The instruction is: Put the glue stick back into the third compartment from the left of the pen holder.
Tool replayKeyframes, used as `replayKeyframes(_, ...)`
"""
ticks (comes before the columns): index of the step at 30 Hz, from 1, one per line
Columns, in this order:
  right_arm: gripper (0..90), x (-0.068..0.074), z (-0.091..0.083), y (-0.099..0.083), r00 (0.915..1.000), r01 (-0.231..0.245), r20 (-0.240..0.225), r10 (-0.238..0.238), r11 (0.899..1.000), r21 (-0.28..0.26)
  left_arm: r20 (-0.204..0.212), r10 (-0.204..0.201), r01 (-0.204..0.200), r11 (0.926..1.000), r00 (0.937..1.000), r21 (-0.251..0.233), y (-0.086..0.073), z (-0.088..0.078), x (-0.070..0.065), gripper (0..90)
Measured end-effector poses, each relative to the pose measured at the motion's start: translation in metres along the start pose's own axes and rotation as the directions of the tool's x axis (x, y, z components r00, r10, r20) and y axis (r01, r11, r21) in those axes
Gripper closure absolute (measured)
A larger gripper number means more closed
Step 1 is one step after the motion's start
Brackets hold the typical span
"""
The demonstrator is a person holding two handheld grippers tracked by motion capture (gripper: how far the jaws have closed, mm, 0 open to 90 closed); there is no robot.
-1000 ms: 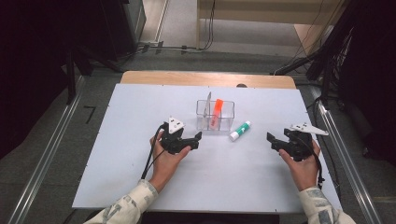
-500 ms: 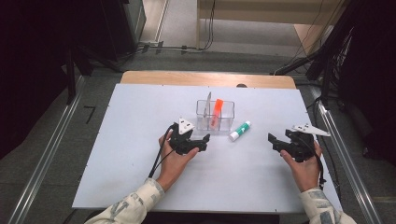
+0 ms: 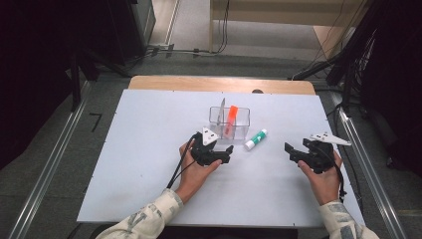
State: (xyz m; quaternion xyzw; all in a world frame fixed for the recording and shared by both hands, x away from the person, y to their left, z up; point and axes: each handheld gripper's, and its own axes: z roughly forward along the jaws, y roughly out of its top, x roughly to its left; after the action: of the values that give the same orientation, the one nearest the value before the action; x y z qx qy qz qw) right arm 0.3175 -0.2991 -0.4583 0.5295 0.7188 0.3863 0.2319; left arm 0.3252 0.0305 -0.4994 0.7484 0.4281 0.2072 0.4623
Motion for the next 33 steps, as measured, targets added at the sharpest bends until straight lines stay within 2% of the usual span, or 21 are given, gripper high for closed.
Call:
replayKeyframes(14,24.7,0.000,0.000,0.000,1.0000,-0.001,-0.001,0.001,1.000,0.003,0.027,0.025,-0.026,0.9993,0.9993,0.026,-0.001,0.018,-0.012,20.2)
replayKeyframes(22,24.7,0.000,0.001,-0.001,1.0000,-0.001,-0.001,0.001,1.000,0.006,0.056,0.044,-0.046,0.9977,0.9975,0.050,0.003,0.031,-0.025,20.1)
replayKeyframes(33,24.7,0.000,0.001,-0.002,1.0000,0.002,-0.007,-0.002,1.000,0.007,0.073,0.065,-0.069,0.9962,0.9952,0.053,0.007,0.043,-0.038,20.2)
